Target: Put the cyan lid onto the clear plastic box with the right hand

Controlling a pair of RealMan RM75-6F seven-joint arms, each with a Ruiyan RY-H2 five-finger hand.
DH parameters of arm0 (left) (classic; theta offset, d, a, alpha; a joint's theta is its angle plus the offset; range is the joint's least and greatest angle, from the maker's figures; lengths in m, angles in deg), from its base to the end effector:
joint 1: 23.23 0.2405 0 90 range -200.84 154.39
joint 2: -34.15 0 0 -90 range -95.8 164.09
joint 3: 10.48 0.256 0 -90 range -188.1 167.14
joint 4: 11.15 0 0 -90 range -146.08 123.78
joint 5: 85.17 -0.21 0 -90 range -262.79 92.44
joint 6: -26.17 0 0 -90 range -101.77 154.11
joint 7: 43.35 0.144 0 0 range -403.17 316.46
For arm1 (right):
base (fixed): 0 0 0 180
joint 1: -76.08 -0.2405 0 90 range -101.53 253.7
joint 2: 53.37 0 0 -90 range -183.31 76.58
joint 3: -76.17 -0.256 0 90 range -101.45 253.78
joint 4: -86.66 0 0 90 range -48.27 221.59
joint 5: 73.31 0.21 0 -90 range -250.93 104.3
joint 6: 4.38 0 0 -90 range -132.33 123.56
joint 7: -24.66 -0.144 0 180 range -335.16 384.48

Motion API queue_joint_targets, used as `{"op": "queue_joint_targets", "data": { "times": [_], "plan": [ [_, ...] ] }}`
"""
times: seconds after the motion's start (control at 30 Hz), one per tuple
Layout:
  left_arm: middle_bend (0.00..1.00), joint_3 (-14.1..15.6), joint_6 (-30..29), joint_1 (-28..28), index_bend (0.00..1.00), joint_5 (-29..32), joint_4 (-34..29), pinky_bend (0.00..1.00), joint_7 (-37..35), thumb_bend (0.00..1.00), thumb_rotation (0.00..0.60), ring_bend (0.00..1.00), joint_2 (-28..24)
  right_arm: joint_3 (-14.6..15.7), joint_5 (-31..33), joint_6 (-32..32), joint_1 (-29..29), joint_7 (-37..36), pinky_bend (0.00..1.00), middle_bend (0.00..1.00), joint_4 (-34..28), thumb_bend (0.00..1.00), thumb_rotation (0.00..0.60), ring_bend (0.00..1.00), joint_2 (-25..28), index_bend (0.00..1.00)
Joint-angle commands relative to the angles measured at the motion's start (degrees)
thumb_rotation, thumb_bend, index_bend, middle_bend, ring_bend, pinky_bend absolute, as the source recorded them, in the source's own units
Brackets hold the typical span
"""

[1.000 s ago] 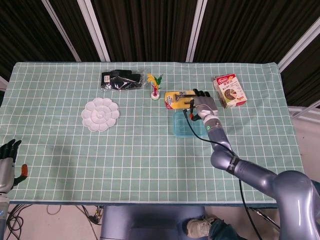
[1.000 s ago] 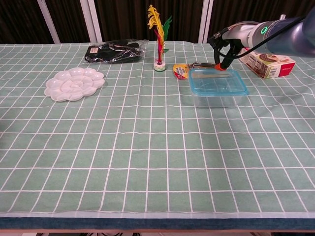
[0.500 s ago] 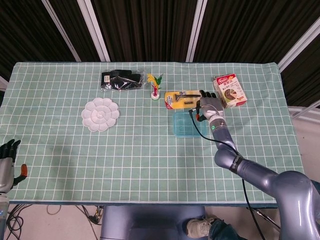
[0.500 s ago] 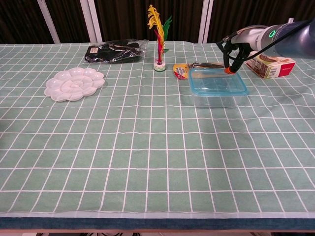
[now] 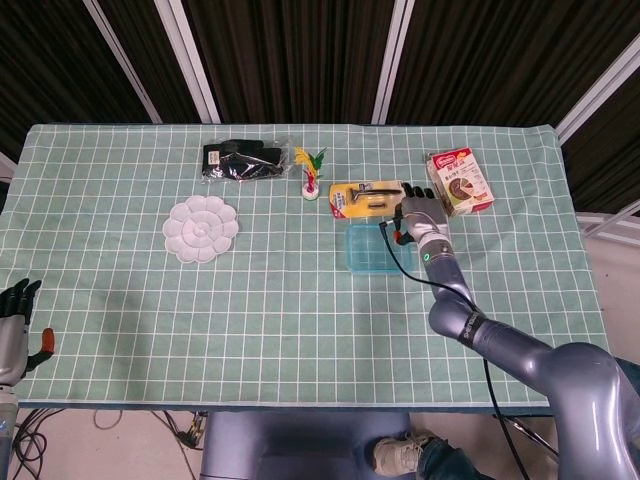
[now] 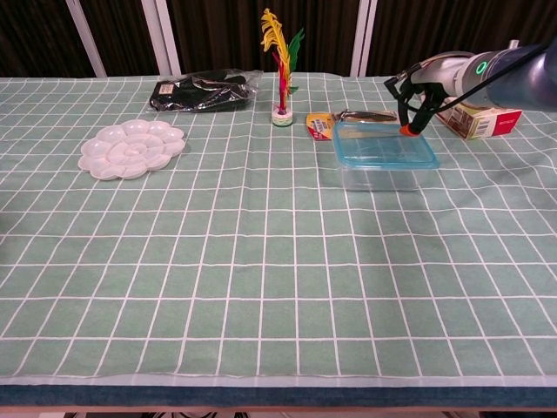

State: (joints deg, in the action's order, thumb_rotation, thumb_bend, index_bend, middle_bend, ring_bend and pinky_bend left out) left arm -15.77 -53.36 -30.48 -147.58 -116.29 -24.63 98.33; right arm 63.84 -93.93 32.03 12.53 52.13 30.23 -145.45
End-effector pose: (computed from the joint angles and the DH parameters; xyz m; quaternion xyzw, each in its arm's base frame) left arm -0.3119 0.1884 0.1434 -0.5341 -0.4744 -0.2665 0.6470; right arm -0.1506 -0.4776 0.0068 0.6598 -0.4861 0.2636 0.5089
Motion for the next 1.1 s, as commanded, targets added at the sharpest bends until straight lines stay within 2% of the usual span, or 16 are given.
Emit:
{"op": "queue_joint_targets", "data": {
  "times": [0.03,0.67,0.8,0.97,1.1],
  "plan": [
    [0.00,0.0,0.1,-0.1,0.06,0.2,-0.1,0.00,0.0,0.53,0.600,0.00,-0.1,0.0,-0.3,-0.1,0.1,-0.2,0.00,0.01,0.5,0.54,0.600,0.00,-0.5,0.61],
    [0.00,0.2,0.0,-0.1,0.06,0.1,-0.1,0.00,-0.1,0.53,0.600,0.00,-0.2,0.8,1.8,-1.0,0.1,1.4,0.00,0.01,0.8,0.54,0.600,0.00,-0.6,0.61],
    [0.00,0.2,0.1,-0.1,0.06,0.1,-0.2,0.00,-0.2,0.53,0.600,0.00,-0.2,-1.3,-0.2,0.6,0.1,-0.9,0.00,0.01,-0.2,0.55,0.600,0.00,-0.2,0.61],
    [0.00,0.2,0.2,-0.2,0.06,0.2,-0.3,0.00,-0.2,0.53,0.600,0.00,-0.3,-4.5,-6.5,4.9,0.7,-6.2,0.00,0.01,-0.4,0.55,0.600,0.00,-1.9,0.61],
    [0.00,0.2,0.3,-0.2,0.06,0.2,-0.3,0.00,-0.4,0.53,0.600,0.00,-0.4,-5.5,-10.0,5.1,1.0,-9.2,0.00,0.01,0.2,0.55,0.600,0.00,-3.5,0.61]
  ]
}}
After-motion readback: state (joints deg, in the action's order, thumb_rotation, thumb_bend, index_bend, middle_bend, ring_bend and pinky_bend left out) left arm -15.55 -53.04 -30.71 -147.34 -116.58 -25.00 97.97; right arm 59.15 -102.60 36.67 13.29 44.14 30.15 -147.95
